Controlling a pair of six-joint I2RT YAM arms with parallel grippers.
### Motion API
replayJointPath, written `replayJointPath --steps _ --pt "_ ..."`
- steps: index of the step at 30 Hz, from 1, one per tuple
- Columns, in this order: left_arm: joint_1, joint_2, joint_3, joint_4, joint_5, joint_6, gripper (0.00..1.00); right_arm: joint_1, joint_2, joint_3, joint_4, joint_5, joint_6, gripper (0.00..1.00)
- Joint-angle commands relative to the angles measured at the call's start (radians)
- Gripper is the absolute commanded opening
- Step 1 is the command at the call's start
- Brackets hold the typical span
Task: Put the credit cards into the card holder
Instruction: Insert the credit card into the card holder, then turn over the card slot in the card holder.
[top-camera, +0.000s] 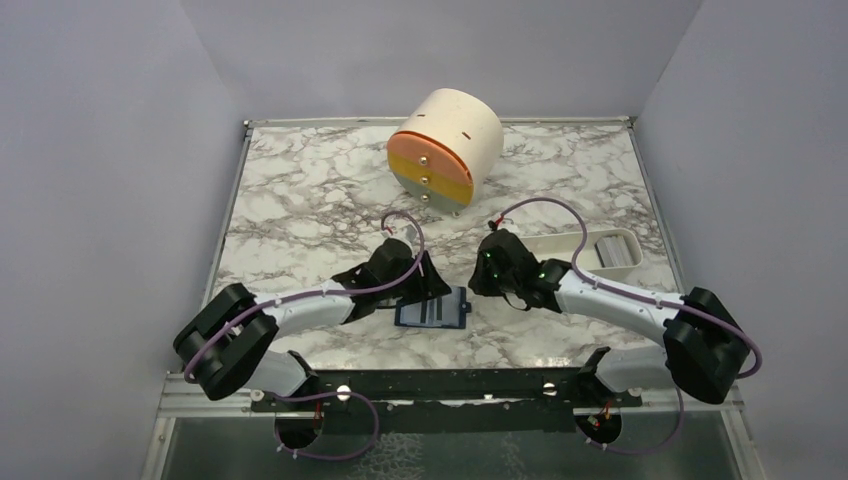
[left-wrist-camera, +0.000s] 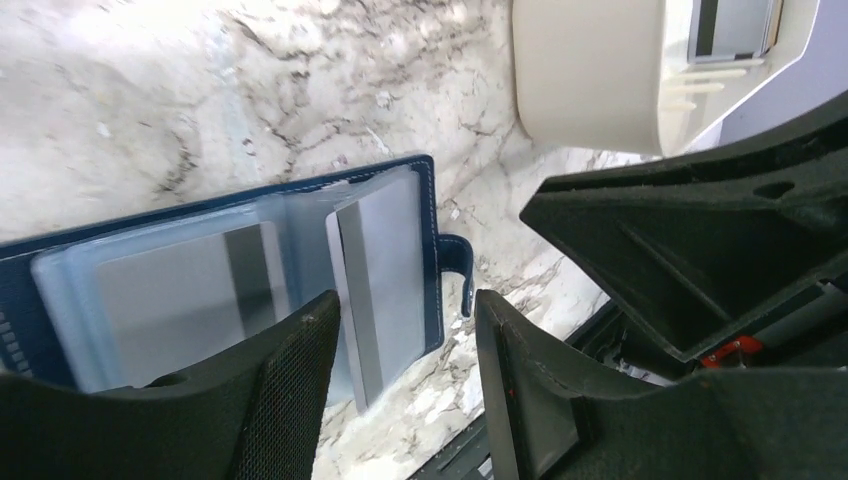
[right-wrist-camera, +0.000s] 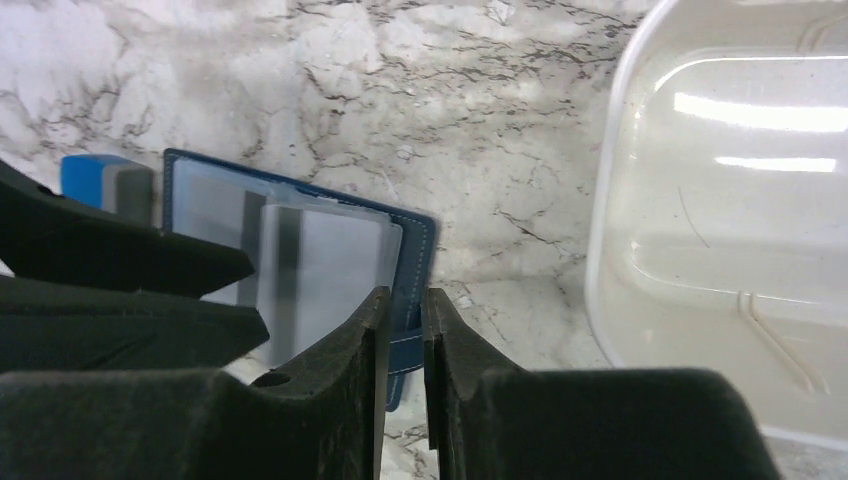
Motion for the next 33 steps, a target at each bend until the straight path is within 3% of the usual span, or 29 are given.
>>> replayJointPath --steps 1,13,24,33 --pt "0.05 -0.065 0.015 -0.097 -0.018 0.044 0.55 0.005 -0.031 0.037 -0.013 -0.054 0.008 0.19" --pt "0.267 -0.213 -0.062 -0.215 0.104 0.15 0.56 0.06 0.09 0.083 0.144 -0.223 0.092 0.25" --pt "0.293 -0.249 -0.123 -0.191 0.175 0.149 0.56 0.12 0.263 0.164 0.19 -0.237 0.108 0.26" --pt "0.293 -0.253 -0.146 -0.158 0.211 0.15 0.56 0.121 0.349 0.181 0.186 -0.224 0.096 0.22"
